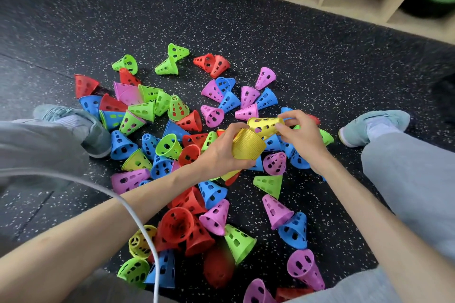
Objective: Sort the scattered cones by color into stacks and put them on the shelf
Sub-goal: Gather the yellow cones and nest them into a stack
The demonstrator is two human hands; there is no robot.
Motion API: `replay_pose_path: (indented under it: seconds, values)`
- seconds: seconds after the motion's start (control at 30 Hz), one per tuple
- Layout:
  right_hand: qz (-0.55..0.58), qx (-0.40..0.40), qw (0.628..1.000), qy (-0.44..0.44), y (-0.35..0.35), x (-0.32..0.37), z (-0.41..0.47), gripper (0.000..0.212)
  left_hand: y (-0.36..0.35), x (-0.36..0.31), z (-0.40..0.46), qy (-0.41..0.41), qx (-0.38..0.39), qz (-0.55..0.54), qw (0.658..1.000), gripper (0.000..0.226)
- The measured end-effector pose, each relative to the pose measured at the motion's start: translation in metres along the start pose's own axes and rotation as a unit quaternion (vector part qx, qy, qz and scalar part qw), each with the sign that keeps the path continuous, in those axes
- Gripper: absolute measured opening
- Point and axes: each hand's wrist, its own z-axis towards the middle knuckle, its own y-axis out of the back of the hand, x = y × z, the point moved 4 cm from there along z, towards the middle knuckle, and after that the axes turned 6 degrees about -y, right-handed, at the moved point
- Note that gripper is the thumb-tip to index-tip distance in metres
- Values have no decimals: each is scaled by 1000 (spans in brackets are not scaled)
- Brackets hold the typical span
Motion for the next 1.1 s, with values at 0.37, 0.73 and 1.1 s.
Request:
replay_pose_path:
  seconds: [0.37, 0.73, 1.1]
  values:
    - [78, 82, 993, -47, -19, 1, -4, 20, 4, 6, 2, -2, -13, 4, 1000, 85]
    - [94, 168, 975, -109, -9, -7, 2, 50, 5, 2, -3, -4, 20, 34, 999, 86]
    - [94, 137, 982, -87, 5, -11, 6, 26, 4, 1, -7, -1, 33, 40, 999, 87]
